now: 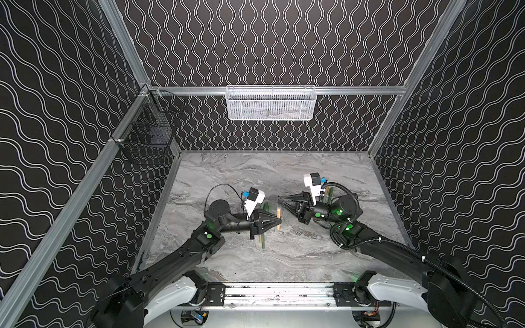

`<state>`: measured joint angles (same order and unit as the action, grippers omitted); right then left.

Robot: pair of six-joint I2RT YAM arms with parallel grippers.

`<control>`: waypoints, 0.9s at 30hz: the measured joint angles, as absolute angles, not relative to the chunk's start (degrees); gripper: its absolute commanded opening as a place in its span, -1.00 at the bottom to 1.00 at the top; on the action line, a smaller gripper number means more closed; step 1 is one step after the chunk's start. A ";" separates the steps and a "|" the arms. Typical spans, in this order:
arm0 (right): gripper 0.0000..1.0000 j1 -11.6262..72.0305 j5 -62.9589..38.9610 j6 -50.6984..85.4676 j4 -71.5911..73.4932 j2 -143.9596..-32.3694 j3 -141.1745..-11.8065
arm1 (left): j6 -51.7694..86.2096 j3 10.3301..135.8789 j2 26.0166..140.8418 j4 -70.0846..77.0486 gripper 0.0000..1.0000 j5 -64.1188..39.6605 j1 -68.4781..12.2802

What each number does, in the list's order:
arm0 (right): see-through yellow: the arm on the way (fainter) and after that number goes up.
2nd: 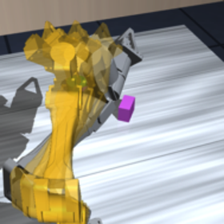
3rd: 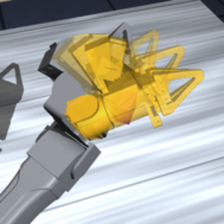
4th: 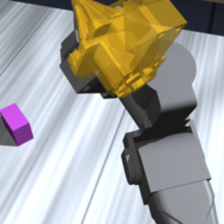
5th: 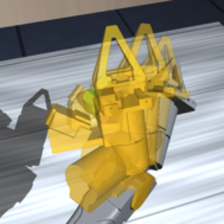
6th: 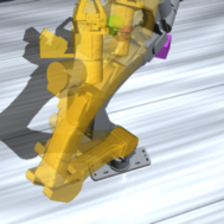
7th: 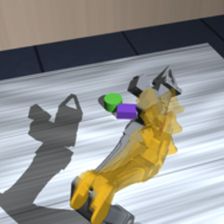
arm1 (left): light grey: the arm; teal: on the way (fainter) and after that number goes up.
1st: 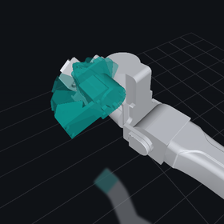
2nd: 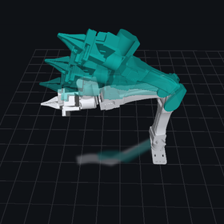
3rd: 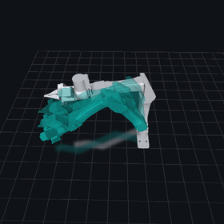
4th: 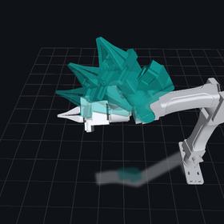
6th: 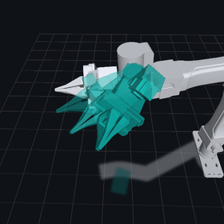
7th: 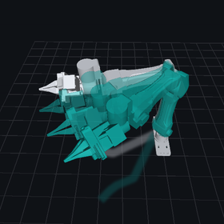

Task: Insert pens into pen caps
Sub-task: Pass a pen, then pick up the pen cap from the center of the table.

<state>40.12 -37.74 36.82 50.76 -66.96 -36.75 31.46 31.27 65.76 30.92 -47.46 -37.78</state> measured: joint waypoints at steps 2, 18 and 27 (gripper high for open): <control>-0.66 40.07 -37.65 36.84 50.89 -67.16 -36.75 | 31.09 31.83 65.10 28.67 -1.00 -46.87 -37.78; 0.50 39.42 -22.37 29.17 23.29 -72.34 -45.60 | 20.69 46.61 58.46 -22.63 -1.00 -32.12 -34.17; 0.46 39.79 -11.90 26.39 0.75 -89.80 -60.62 | 18.00 46.70 51.09 -33.63 -1.00 -28.93 -30.89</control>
